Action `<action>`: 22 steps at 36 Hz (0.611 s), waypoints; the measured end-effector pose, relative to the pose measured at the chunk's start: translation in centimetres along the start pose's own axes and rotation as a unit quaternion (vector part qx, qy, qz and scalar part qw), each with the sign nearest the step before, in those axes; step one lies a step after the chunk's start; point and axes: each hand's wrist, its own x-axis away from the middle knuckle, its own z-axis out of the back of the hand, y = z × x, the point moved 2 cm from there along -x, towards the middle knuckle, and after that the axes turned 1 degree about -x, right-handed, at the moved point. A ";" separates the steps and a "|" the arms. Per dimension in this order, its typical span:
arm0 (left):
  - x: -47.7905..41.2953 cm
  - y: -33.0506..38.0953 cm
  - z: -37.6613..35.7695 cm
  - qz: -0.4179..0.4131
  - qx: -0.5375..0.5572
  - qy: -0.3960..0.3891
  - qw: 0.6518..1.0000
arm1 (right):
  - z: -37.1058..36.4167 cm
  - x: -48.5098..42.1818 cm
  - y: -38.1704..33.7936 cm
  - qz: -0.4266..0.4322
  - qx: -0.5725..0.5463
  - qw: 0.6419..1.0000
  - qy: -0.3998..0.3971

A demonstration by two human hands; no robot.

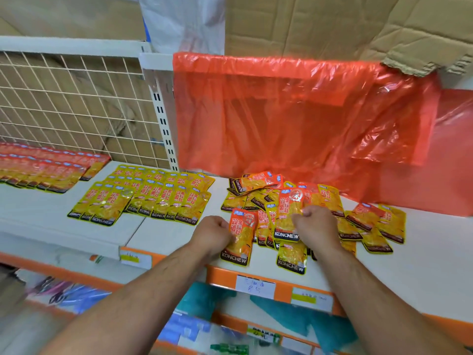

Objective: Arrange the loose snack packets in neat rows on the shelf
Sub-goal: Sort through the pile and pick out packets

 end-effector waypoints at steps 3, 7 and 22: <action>0.6 -0.6 0.9 0.005 0.066 0.010 0.998 | -0.8 1.6 -1.2 -0.013 -0.091 0.993 -0.070; 1.4 -1.5 2.6 -0.002 0.104 0.024 0.994 | -2.8 3.9 -2.5 -0.018 -0.163 0.974 -0.158; 3.4 -10.4 17.0 0.013 0.209 0.082 0.974 | -16.0 11.5 -12.0 0.080 -0.103 0.955 -0.267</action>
